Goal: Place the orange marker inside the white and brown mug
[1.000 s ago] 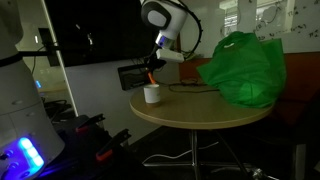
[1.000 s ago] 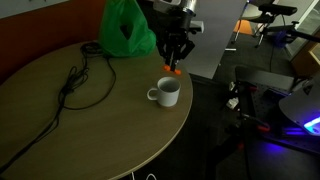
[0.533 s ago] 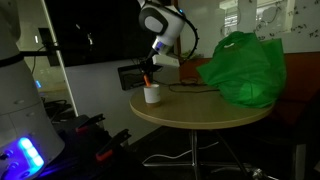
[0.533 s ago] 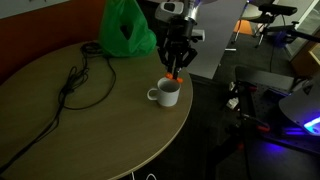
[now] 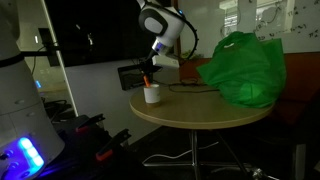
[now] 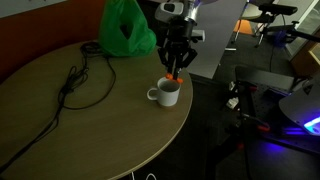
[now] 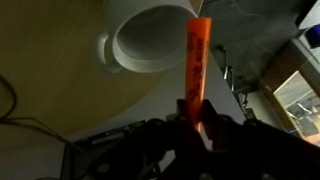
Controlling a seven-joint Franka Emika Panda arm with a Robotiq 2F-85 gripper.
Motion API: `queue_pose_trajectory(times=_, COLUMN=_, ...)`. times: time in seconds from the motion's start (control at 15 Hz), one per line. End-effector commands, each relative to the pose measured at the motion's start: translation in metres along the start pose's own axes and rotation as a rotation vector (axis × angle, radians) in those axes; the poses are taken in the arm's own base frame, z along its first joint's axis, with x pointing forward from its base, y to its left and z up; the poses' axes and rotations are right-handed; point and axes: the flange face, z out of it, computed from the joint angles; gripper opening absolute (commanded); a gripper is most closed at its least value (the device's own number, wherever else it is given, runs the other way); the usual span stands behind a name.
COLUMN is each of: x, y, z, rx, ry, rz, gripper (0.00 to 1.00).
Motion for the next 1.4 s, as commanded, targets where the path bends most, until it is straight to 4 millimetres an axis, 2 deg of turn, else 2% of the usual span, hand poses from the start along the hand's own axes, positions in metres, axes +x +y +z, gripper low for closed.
queue_pose_trajectory(times=0.0, x=0.000, y=0.000, z=-0.001, rx=-0.011, ry=0.000, rz=-0.016, gripper=0.05)
queue_pose_trajectory(times=0.13, x=-0.002, y=0.001, z=-0.001, rx=-0.002, ry=-0.003, rz=0.003, gripper=0.05)
queue_pose_trajectory(times=0.2, x=-0.002, y=0.001, z=-0.001, rx=-0.003, ry=-0.004, rz=0.004, gripper=0.19)
queue_pose_trajectory(times=0.87, x=-0.002, y=0.001, z=-0.001, rx=-0.003, ry=-0.005, rz=0.004, gripper=0.19)
queue_pose_trajectory(times=0.93, x=-0.001, y=0.002, z=-0.001, rx=-0.006, ry=0.001, rz=-0.004, gripper=0.05)
queue_pose_trajectory(times=1.33, x=0.018, y=0.009, z=-0.002, rx=0.007, ry=0.031, rz=-0.066, gripper=0.05)
